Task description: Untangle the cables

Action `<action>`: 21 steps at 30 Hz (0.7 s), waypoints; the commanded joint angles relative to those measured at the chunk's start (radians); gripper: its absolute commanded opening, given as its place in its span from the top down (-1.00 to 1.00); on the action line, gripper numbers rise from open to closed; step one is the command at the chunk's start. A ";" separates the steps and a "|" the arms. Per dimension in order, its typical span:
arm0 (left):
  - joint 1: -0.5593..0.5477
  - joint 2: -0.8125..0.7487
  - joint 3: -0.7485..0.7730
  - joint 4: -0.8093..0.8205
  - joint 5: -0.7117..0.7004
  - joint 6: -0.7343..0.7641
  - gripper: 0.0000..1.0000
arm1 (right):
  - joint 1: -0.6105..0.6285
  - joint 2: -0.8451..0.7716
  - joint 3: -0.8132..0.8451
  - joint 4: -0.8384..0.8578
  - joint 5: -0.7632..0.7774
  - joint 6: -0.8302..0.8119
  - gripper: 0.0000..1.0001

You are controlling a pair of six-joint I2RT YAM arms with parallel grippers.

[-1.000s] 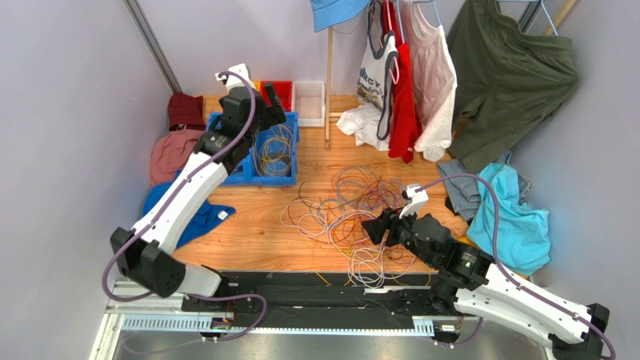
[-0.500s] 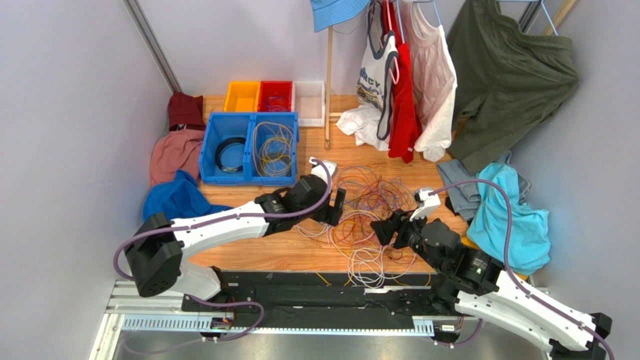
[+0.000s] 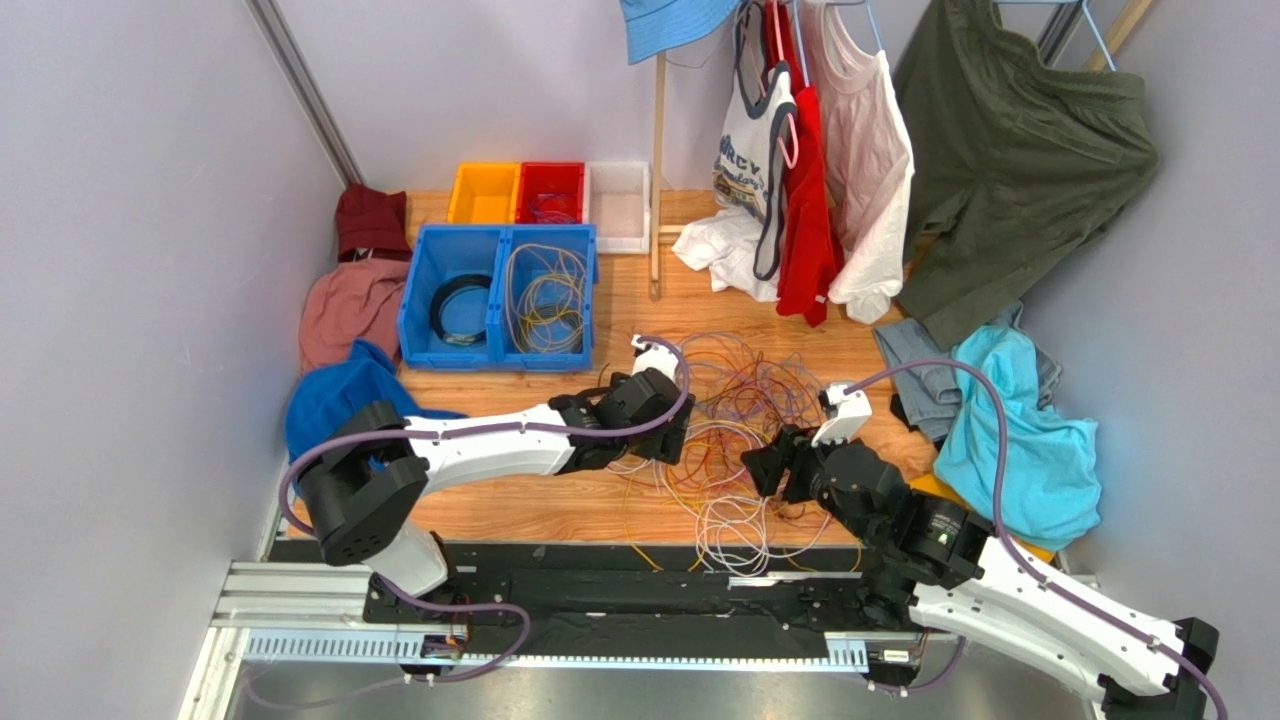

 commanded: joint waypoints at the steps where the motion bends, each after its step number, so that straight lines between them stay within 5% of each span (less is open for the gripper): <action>1: 0.010 0.030 0.004 0.023 -0.048 -0.091 -0.52 | -0.002 -0.004 -0.010 0.039 0.012 0.016 -0.16; 12: 0.081 0.130 -0.045 0.154 0.006 -0.192 -0.02 | -0.003 -0.020 -0.003 0.007 0.015 0.012 -0.16; 17: 0.085 0.161 -0.047 0.161 0.026 -0.198 0.68 | -0.002 -0.017 -0.012 0.012 0.014 0.015 -0.16; 18: 0.085 0.144 -0.050 0.152 0.026 -0.198 0.96 | -0.003 -0.016 -0.013 0.012 0.014 0.016 -0.16; 21: 0.084 0.017 -0.056 0.091 -0.022 -0.160 1.00 | -0.003 -0.020 -0.013 0.012 0.010 0.021 -0.15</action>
